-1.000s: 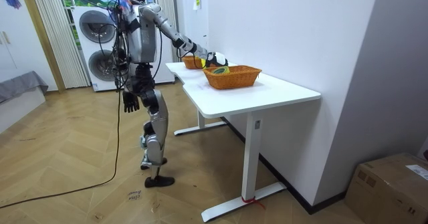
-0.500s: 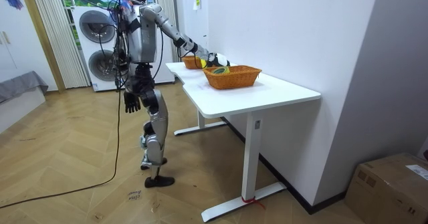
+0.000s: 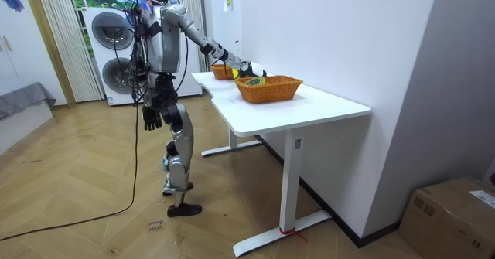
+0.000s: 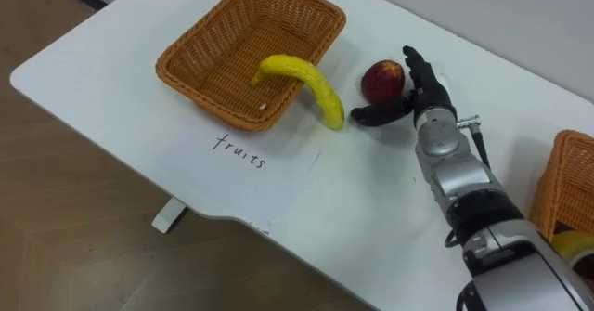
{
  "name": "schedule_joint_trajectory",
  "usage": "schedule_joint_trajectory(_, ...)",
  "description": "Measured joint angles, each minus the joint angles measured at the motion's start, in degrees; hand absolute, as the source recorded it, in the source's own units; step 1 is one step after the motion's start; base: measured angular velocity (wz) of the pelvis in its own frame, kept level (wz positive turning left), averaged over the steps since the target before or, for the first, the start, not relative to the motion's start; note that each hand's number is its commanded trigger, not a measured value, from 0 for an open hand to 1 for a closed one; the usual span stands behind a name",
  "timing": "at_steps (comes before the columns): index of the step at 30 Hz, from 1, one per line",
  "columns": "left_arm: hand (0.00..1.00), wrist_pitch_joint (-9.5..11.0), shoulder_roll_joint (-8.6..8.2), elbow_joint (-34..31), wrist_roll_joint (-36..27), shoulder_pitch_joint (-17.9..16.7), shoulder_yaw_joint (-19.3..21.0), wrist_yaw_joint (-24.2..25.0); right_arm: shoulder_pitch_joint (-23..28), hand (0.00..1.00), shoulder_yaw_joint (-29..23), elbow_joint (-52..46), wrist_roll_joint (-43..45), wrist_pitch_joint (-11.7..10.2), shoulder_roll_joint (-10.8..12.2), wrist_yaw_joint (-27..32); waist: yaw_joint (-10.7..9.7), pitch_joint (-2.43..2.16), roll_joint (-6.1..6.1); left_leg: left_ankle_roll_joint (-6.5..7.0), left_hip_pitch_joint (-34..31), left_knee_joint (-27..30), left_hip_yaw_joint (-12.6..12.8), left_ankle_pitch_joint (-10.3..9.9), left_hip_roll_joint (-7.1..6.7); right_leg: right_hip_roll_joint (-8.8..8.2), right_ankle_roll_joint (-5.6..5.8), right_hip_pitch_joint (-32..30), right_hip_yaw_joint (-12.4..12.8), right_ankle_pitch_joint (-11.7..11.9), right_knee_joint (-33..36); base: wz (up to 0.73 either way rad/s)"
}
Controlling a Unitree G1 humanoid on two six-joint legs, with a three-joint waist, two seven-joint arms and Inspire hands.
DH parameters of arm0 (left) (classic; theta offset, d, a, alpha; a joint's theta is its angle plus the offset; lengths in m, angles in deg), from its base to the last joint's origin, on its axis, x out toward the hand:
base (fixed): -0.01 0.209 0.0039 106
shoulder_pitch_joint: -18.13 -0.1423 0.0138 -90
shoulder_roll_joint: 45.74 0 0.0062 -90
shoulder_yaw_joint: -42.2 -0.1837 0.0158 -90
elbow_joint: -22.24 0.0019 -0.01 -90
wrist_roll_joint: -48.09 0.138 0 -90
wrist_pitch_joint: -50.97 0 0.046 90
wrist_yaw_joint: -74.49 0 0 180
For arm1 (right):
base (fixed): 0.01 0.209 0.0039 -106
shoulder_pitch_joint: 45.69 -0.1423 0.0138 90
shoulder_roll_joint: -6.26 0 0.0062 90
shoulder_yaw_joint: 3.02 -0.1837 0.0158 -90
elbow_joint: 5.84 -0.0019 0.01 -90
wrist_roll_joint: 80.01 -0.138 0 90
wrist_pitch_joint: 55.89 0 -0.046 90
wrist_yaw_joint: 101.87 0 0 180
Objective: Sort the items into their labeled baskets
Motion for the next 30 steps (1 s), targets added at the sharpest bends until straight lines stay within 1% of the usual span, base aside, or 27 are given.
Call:
schedule_joint_trajectory(5, 0.00, 0.59, -0.02, -0.03, 0.00, 0.23, -0.04, -0.04, -0.69, 0.00, -0.01, 0.79, 0.07, -0.18, 0.00, 0.00, -0.01, 0.03, 0.11, 0.00, -0.25, 0.09, -0.01, 0.00, 0.01, 0.01, -0.02, -0.37, 0.06, 0.09, 0.08, 0.00)
schedule_joint_trajectory(7, 0.00, 0.86, -0.01, -0.08, -0.01, 0.44, -0.48, -0.04, -1.29, 0.00, 0.01, 2.53, 0.16, -1.29, 0.00, 0.00, -0.03, 0.05, 0.14, 0.00, -0.46, 0.07, -0.24, 0.00, 0.01, 0.01, -0.03, -0.56, 0.01, 0.12, 0.07, 0.00)
schedule_joint_trajectory(9, 0.00, 0.98, 0.01, -0.11, -0.01, 0.56, -0.92, -0.04, -1.79, 0.00, 0.04, 3.25, 0.28, -1.32, 0.00, 0.00, 0.00, 0.06, 0.16, 0.00, -0.52, 0.00, -0.30, 0.00, 0.01, 0.03, -0.04, -0.62, -0.03, 0.14, 0.03, 0.00)
schedule_joint_trajectory(11, 0.00, 0.97, 0.02, -0.13, 0.02, 0.59, -1.00, 0.07, -2.04, 0.00, 0.02, 4.06, 2.23, -1.74, 0.00, 0.00, 0.05, 0.05, 0.13, 0.00, -0.62, -0.11, -0.27, 0.00, 0.01, 0.05, -0.04, -0.73, -0.12, 0.14, 0.02, 0.00)
schedule_joint_trajectory(20, 0.00, 1.19, 0.24, 0.05, -0.12, 0.62, -0.96, 1.65, -3.66, 0.00, -0.05, 5.18, 6.03, -1.93, -0.16, -0.55, -0.17, -0.02, -0.12, -0.04, -1.38, 0.11, -0.32, 0.05, 0.06, -0.03, -0.09, -1.60, -0.88, 0.18, 0.29, 0.00)
schedule_joint_trajectory(23, 0.00, 1.12, 0.32, 0.12, -0.16, 0.62, -0.96, 2.67, -3.88, 0.00, -0.05, 5.27, 6.61, -1.91, -0.36, -1.29, -0.14, -0.01, -0.13, -0.04, -1.45, 0.04, -0.40, 0.05, 0.09, -0.12, -0.08, -1.74, -1.52, 0.18, 0.65, 0.00)
schedule_joint_trajectory(30, 0.00, 0.86, 0.53, 1.27, -1.15, 0.67, -0.94, 4.75, -4.99, 0.00, -0.10, 6.71, 6.85, -1.65, -0.73, -2.78, -0.12, 0.03, -0.08, -0.07, -2.46, 0.47, -0.65, 0.07, 0.07, -0.11, -0.09, -2.43, -1.64, 0.18, 0.79, 0.01)
